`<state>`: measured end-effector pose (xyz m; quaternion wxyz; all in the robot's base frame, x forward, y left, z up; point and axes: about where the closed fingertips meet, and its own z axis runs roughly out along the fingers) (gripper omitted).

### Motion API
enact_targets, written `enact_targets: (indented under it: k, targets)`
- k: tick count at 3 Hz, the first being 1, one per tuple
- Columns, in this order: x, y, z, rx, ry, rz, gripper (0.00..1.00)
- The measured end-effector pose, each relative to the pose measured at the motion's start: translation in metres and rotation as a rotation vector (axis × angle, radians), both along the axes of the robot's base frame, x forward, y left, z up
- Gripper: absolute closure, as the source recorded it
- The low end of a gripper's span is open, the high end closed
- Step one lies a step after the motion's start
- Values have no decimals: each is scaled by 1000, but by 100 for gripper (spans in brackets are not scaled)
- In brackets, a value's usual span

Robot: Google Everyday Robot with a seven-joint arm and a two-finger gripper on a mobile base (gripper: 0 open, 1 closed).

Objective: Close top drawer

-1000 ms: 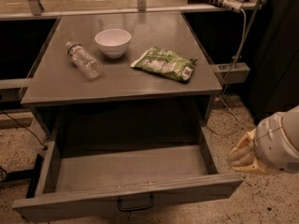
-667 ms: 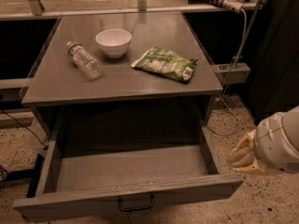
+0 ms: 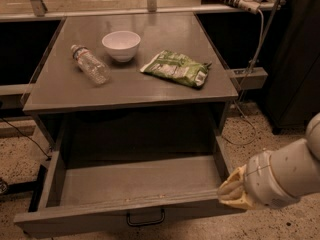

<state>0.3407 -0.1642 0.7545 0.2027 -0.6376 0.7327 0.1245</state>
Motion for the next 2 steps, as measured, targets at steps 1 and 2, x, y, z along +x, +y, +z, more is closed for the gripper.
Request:
enact_targets:
  k: [1, 2]
  targets:
    - [-1, 19, -41, 75, -7, -25, 100]
    - [-10, 33, -66, 120, -16, -21, 100]
